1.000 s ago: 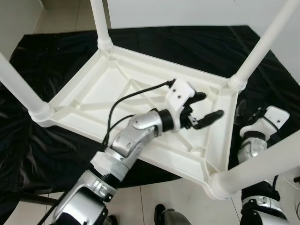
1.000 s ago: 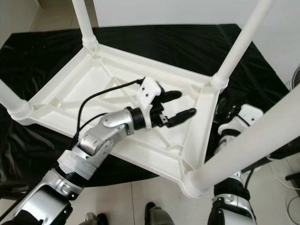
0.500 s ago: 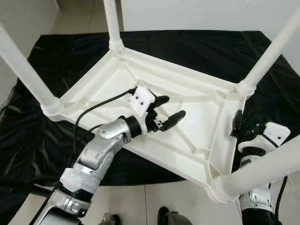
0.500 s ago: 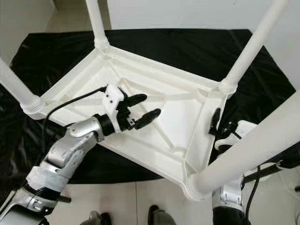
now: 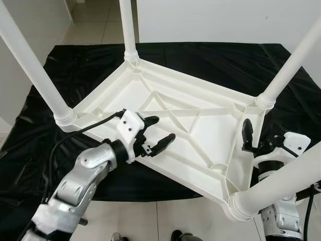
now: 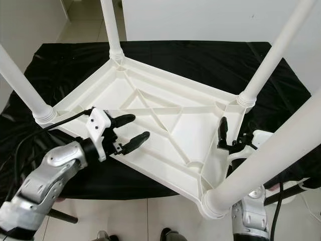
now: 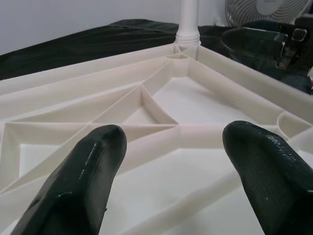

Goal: Building children table

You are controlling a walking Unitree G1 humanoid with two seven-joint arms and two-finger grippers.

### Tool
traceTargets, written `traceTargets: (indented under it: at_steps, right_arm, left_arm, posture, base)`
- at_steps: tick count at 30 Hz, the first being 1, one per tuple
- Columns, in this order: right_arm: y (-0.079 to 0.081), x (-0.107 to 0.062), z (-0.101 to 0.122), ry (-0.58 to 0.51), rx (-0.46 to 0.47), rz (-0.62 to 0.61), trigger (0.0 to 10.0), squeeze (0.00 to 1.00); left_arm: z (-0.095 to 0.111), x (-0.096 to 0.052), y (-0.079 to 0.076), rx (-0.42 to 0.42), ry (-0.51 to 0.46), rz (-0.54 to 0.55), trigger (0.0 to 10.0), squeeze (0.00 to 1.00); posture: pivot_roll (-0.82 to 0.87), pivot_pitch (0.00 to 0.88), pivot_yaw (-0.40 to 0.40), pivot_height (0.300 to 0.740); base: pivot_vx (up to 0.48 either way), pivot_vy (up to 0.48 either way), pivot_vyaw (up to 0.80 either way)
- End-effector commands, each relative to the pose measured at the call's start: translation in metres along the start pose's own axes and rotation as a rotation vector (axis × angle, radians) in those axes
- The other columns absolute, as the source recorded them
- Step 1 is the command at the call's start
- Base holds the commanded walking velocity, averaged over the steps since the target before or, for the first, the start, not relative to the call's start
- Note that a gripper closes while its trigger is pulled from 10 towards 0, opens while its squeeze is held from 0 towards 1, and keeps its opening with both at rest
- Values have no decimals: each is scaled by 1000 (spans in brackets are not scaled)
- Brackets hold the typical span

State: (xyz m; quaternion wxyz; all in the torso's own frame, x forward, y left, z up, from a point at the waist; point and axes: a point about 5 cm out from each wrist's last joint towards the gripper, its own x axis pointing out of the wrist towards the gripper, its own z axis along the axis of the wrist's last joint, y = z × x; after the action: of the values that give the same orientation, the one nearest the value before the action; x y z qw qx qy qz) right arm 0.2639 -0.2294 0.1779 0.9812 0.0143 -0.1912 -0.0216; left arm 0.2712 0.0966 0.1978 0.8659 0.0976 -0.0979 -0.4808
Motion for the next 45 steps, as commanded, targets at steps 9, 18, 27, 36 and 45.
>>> traceTargets:
  at_steps: [9, 18, 27, 36, 45]
  right_arm:
    - [-5, -13, -7, 97, 43, 136, 10000, 0]
    - [-15, -17, -5, 106, 23, 119, 10000, 0]
    - [-15, -24, -2, 123, 21, 167, 10000, 0]
    - [-14, -37, 4, 150, 41, 273, 10000, 0]
    - [-13, -52, 7, 215, 64, 410, 10000, 0]
  left_arm:
    - [-13, -13, -22, 105, 99, -225, 10000, 0]
    - [-26, -11, -30, 213, 159, -334, 10000, 0]
    - [-44, 6, -33, 358, 207, -399, 10000, 0]
    - [-54, 23, -26, 385, 222, -378, 10000, 0]
    - [-58, 38, -17, 411, 227, -377, 10000, 0]
  posture:
    - [-8, 114, 36, 740]
    - [-26, 112, 53, 740]
    - [-49, 112, 70, 740]
    - [-73, 112, 82, 740]
    - [-89, 113, 93, 740]
  base:
    - [0, 0, 0]
    - [0, 0, 0]
    - [0, 0, 0]
    - [0, 0, 0]
    - [0, 0, 0]
